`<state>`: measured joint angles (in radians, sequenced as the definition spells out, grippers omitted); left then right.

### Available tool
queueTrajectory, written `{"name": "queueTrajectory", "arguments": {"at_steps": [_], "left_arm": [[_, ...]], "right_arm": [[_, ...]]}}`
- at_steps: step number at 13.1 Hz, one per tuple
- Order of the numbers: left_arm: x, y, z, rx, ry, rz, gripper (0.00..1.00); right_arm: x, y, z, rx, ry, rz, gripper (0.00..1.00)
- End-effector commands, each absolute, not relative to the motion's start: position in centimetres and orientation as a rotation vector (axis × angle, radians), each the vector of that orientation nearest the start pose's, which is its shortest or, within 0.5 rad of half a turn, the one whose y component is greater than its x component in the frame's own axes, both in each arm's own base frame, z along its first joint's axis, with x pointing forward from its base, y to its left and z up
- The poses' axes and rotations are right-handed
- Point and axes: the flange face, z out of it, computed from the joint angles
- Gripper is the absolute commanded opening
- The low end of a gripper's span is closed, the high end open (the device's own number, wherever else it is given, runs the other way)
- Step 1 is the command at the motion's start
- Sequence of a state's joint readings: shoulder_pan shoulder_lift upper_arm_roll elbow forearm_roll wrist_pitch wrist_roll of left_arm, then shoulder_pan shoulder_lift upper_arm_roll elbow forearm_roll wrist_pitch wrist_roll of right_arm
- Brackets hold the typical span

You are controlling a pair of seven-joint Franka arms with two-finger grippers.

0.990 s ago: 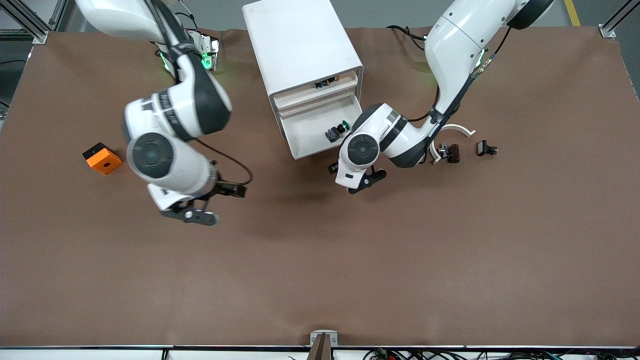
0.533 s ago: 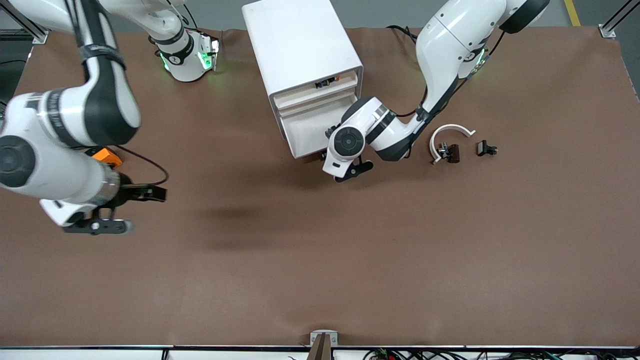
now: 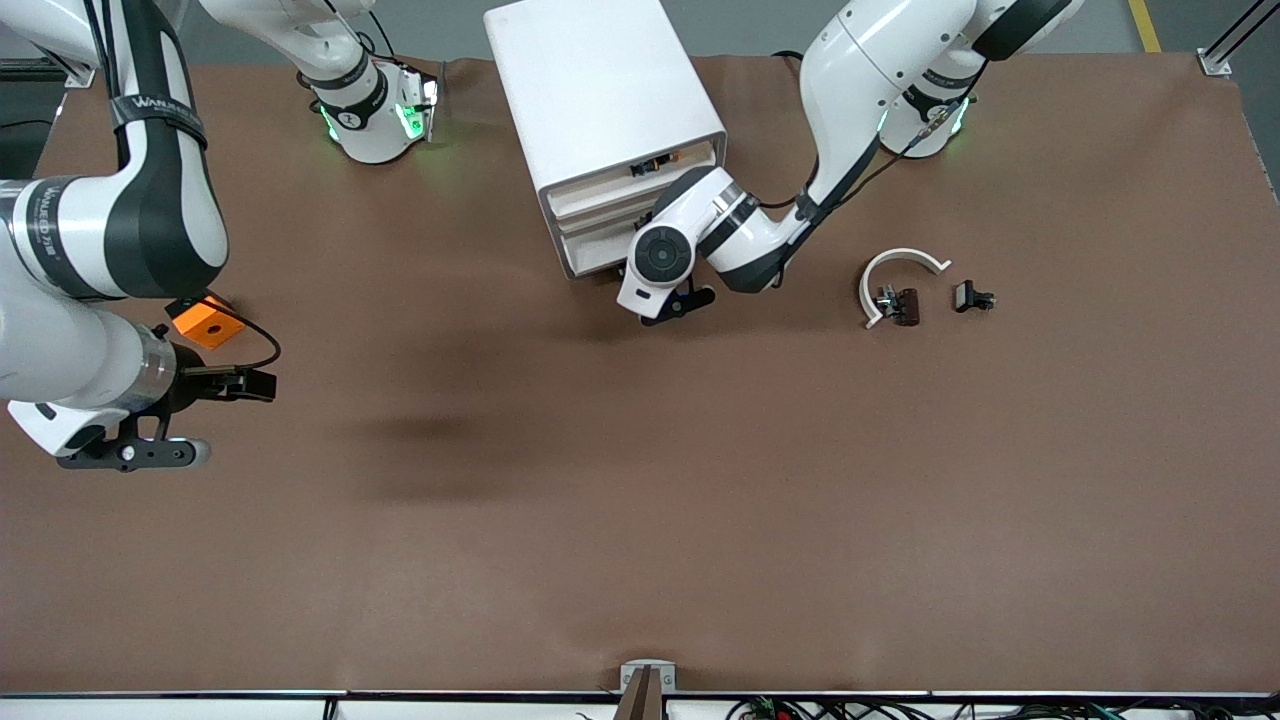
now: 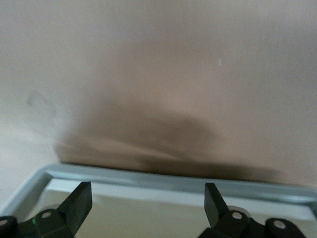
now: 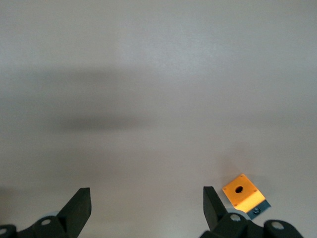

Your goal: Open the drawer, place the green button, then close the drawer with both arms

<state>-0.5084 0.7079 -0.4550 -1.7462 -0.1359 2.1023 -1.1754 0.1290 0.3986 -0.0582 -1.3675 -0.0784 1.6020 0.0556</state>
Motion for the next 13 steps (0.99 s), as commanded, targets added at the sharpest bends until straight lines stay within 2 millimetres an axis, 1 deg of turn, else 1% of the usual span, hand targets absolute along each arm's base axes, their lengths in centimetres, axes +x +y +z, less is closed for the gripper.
{"name": "queueTrajectory", "arguments": {"at_steps": [1,3,4,5,6,7,9,10,12,13], "left_arm": [[34.8,-52.8,18.8,-2.944,-0.503,0.786,1.00],[33.7,-53.5,18.8,-2.929,-0.512,0.783,1.00],[33.0,-53.9,18.7,-2.919,-0.520,0.780,1.00],[32.7,-54.0,18.7,-2.915,-0.521,0.780,1.00],[33.0,-53.9,18.7,-2.918,-0.525,0.776,1.00],[33.5,-53.8,19.0,-2.923,-0.536,0.771,1.00],[34.9,-53.3,19.5,-2.939,-0.546,0.740,1.00],[36.9,-52.3,19.8,-2.947,-0.583,0.707,1.00],[39.3,-51.0,20.6,-2.956,-0.630,0.667,1.00],[41.1,-49.7,21.3,-2.960,-0.667,0.628,1.00]], "right_arm": [[65.3,4.5,49.5,-3.271,-0.001,0.280,1.00],[64.6,5.1,49.8,-3.273,0.124,0.315,1.00],[64.2,4.8,50.8,-3.260,0.155,0.284,1.00],[63.8,4.7,51.8,-3.257,0.163,0.267,1.00],[63.3,4.4,52.9,-3.253,0.167,0.248,1.00],[62.7,3.6,53.6,-3.246,0.172,0.240,1.00],[61.4,3.2,54.8,-3.226,0.153,0.230,1.00],[60.5,2.4,55.4,-3.217,0.107,0.227,1.00],[59.1,1.4,56.7,-3.172,0.062,0.178,1.00],[58.4,1.1,57.2,-3.170,0.033,0.169,1.00]]}}
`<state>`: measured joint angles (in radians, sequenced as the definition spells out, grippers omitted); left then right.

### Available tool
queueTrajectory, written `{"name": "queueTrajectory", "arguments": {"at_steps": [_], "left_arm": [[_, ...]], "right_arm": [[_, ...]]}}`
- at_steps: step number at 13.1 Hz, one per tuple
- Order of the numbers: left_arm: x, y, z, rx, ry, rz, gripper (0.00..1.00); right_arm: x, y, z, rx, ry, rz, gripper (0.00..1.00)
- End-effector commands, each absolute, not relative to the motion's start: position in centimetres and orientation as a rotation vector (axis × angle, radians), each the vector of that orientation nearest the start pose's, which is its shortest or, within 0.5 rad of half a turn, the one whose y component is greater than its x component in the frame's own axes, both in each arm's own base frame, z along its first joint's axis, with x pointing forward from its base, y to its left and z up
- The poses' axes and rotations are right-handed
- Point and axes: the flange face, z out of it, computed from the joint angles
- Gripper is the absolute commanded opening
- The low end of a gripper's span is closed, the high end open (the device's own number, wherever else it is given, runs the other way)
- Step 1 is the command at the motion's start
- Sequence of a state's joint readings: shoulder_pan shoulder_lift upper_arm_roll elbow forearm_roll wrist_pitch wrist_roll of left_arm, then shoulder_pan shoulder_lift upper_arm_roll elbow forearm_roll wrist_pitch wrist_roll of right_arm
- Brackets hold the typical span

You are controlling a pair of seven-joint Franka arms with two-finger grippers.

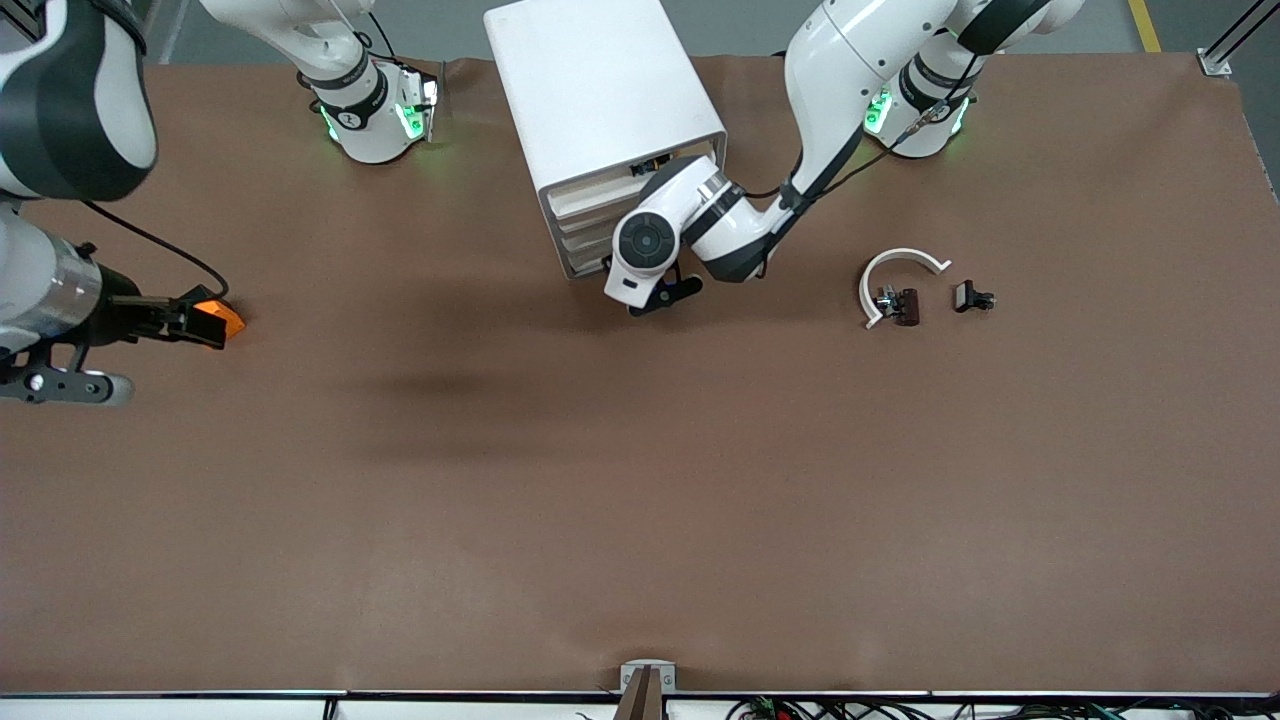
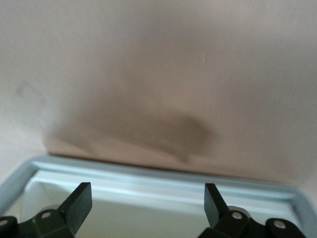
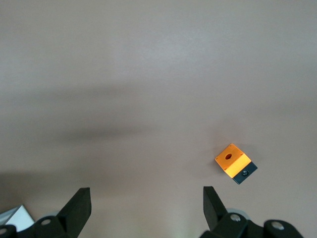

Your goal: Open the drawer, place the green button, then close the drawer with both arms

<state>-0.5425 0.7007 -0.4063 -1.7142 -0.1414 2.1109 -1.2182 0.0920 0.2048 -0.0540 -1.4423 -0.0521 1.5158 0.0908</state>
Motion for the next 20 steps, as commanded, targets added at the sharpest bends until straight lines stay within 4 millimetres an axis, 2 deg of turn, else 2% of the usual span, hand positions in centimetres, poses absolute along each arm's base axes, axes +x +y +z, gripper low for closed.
{"name": "queueTrajectory", "arguments": {"at_steps": [1,3,5,6,7,8,9,12,14,16,18,20], "left_arm": [[42.6,-48.6,22.2,-2.964,-0.704,0.600,1.00],[45.7,-45.0,24.5,-2.925,-0.748,0.574,1.00],[48.8,-41.2,28.2,-2.903,-0.846,0.526,1.00],[50.3,-38.9,29.4,-2.883,-0.871,0.515,1.00],[52.3,-36.9,31.2,-2.878,-0.899,0.447,1.00],[53.4,-35.2,33.1,-2.858,-0.896,0.395,1.00],[54.4,-33.7,34.9,-2.844,-0.894,0.353,1.00],[56.2,-29.9,39.7,-2.872,-0.823,0.202,1.00],[56.9,-26.5,43.5,-2.905,-0.784,0.144,1.00],[57.0,-23.7,47.4,-2.946,-0.689,0.088,1.00],[57.0,-20.8,50.5,-2.973,-0.604,0.039,1.00],[56.3,-19.5,53.2,-3.009,-0.418,-0.018,1.00]], "right_arm": [[57.4,1.0,57.6,-3.168,0.011,0.164,1.00],[55.5,0.6,58.3,-3.166,0.013,0.118,1.00],[53.6,0.4,58.6,-3.161,0.016,0.058,1.00],[52.8,0.1,59.7,-3.160,0.024,0.031,1.00],[52.4,-0.2,60.5,-3.161,0.031,0.014,1.00],[52.1,-1.1,61.1,-3.162,0.055,-0.009,1.00],[52.1,-1.2,61.2,-3.162,0.058,-0.019,1.00],[52.4,-1.2,61.2,-3.160,0.060,-0.051,1.00],[52.5,-1.6,61.3,-3.157,0.077,-0.060,1.00],[52.5,-2.5,61.3,-3.124,0.116,-0.065,1.00],[52.5,-3.8,61.2,-3.113,0.155,-0.061,1.00],[52.6,-4.0,61.1,-3.109,0.160,-0.061,1.00]]}}
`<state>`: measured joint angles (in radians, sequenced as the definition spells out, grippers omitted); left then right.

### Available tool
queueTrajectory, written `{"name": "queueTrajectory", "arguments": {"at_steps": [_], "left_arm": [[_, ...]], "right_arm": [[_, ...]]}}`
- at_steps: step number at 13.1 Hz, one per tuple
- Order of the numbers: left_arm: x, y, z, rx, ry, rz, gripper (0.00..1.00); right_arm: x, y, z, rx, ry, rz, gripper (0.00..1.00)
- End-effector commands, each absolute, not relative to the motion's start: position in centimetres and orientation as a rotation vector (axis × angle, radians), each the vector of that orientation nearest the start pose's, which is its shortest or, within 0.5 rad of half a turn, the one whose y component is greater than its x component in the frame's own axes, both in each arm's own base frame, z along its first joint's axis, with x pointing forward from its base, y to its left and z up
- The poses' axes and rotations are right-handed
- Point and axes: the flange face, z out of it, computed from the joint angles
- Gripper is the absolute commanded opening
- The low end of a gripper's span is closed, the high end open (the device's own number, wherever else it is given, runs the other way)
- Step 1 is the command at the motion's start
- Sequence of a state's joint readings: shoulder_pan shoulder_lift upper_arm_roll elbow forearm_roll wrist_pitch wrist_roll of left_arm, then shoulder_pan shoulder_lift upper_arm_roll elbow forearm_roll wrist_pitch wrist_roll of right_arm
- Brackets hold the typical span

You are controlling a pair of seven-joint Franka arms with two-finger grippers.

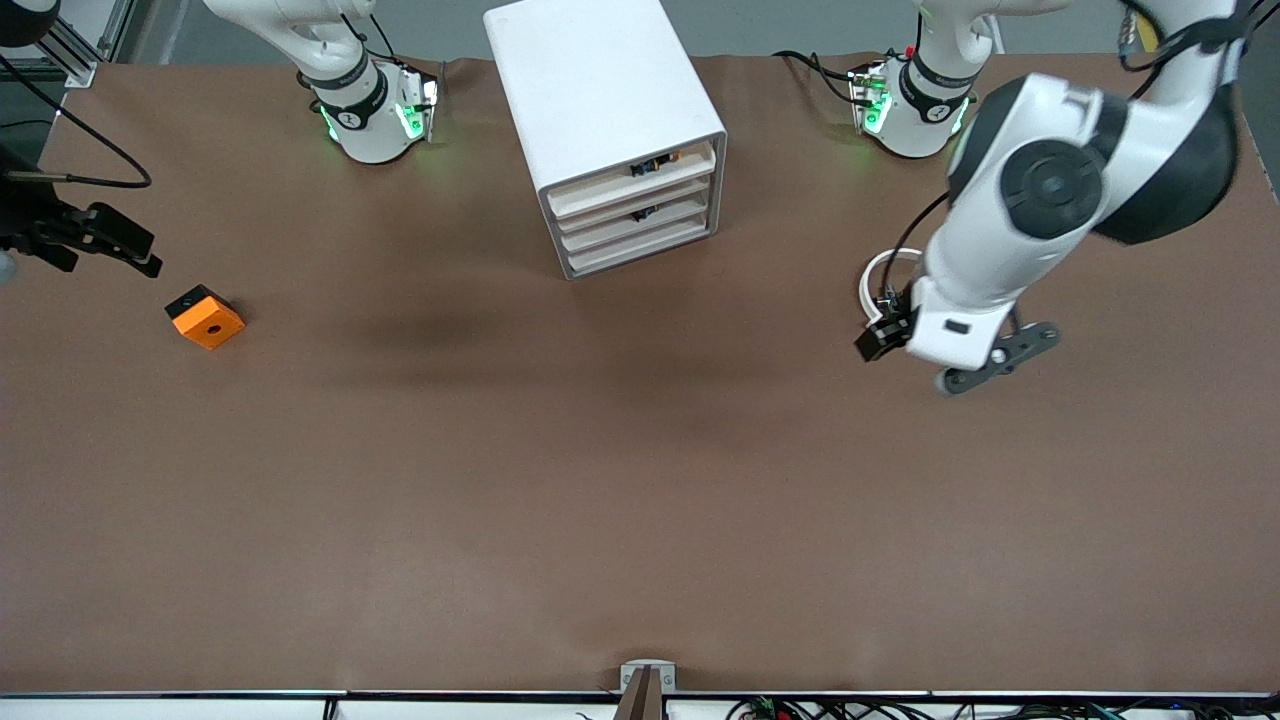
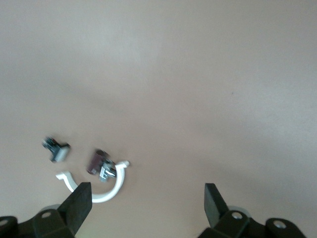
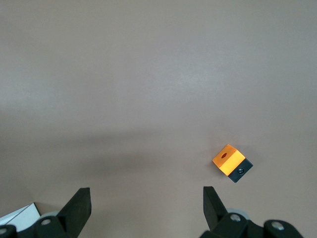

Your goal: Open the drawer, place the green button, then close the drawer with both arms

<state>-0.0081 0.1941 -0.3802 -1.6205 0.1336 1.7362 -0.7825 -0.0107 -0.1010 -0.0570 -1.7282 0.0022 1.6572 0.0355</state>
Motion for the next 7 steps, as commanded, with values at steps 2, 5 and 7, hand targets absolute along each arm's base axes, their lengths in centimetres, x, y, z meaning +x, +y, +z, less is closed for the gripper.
{"name": "queueTrajectory", "arguments": {"at_steps": [2,5,7], "left_arm": [[56.4,-16.3,56.0,-3.026,-0.248,-0.078,1.00],[54.9,-10.0,61.1,-3.026,-0.120,-0.148,1.00],[53.5,-6.1,63.0,-3.078,-0.007,-0.087,1.00]], "right_arm": [[52.5,-4.6,61.1,-3.091,0.183,-0.059,1.00],[52.5,-4.8,61.1,-3.081,0.193,-0.055,1.00],[52.4,-4.6,61.2,-3.081,0.188,-0.060,1.00]]}}
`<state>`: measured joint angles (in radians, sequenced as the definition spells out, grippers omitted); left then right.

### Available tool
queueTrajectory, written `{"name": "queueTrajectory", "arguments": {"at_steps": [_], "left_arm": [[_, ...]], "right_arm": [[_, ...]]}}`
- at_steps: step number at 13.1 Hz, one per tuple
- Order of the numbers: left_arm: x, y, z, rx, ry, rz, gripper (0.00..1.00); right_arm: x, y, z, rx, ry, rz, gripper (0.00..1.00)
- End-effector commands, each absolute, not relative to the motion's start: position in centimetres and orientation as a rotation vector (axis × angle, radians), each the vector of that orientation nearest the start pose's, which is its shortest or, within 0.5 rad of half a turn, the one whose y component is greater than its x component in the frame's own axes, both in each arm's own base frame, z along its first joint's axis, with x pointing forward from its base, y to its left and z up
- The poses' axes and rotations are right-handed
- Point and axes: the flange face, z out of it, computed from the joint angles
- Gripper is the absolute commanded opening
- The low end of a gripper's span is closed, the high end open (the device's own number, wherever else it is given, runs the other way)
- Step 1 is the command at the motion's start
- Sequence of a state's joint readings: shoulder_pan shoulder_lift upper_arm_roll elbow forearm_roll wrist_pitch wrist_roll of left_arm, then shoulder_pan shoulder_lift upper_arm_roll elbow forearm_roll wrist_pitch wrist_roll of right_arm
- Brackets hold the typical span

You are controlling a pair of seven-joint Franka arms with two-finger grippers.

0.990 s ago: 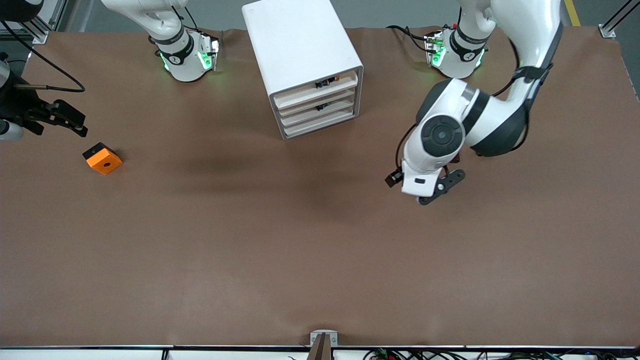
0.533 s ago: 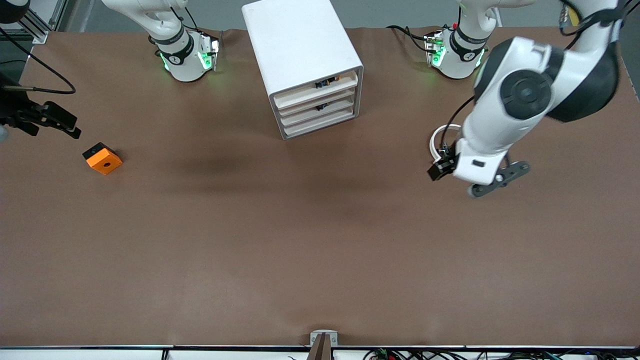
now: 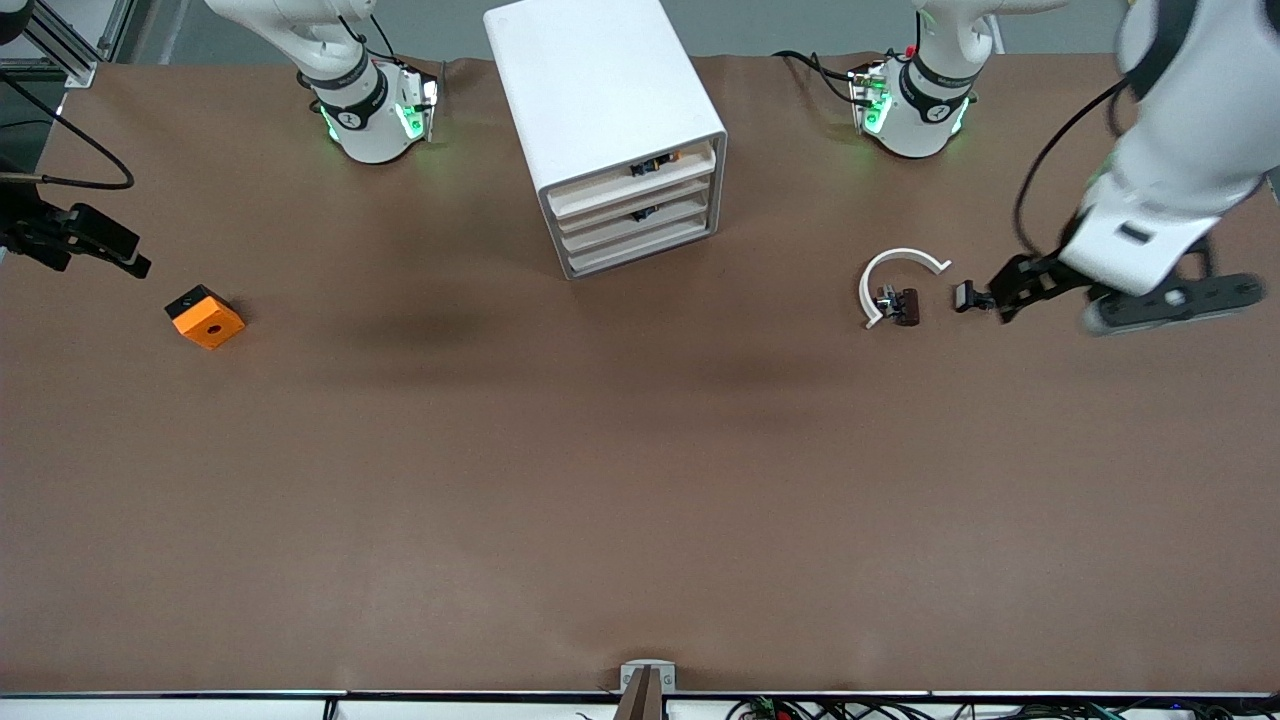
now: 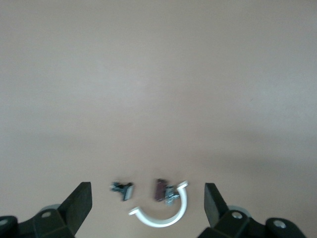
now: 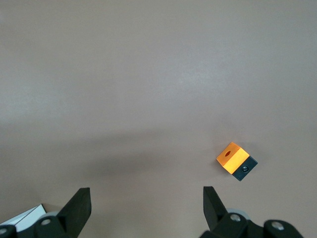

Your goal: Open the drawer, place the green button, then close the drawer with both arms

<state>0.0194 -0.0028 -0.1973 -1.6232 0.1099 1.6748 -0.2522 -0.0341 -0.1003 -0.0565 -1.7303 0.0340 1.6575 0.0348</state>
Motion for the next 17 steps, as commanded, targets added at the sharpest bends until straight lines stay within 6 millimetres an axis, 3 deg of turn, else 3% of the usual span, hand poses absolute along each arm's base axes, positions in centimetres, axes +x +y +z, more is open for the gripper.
{"name": "queueTrajectory", "arguments": {"at_steps": [1,3,11,17], "left_arm": [[52.9,-4.0,63.5,-3.109,0.012,-0.051,1.00],[51.7,-2.5,64.4,-3.117,-0.013,-0.023,1.00],[48.3,-2.7,64.7,-3.109,-0.011,0.003,1.00],[50.8,-3.1,65.0,-3.114,0.010,-0.021,1.00]], "right_arm": [[52.3,-4.6,61.3,-3.083,0.186,-0.062,1.00],[52.3,-4.6,61.3,-3.093,0.176,-0.062,1.00],[51.9,-5.0,61.7,-3.098,0.130,-0.061,1.00],[51.8,-4.2,62.1,-3.098,0.108,-0.070,1.00]]}}
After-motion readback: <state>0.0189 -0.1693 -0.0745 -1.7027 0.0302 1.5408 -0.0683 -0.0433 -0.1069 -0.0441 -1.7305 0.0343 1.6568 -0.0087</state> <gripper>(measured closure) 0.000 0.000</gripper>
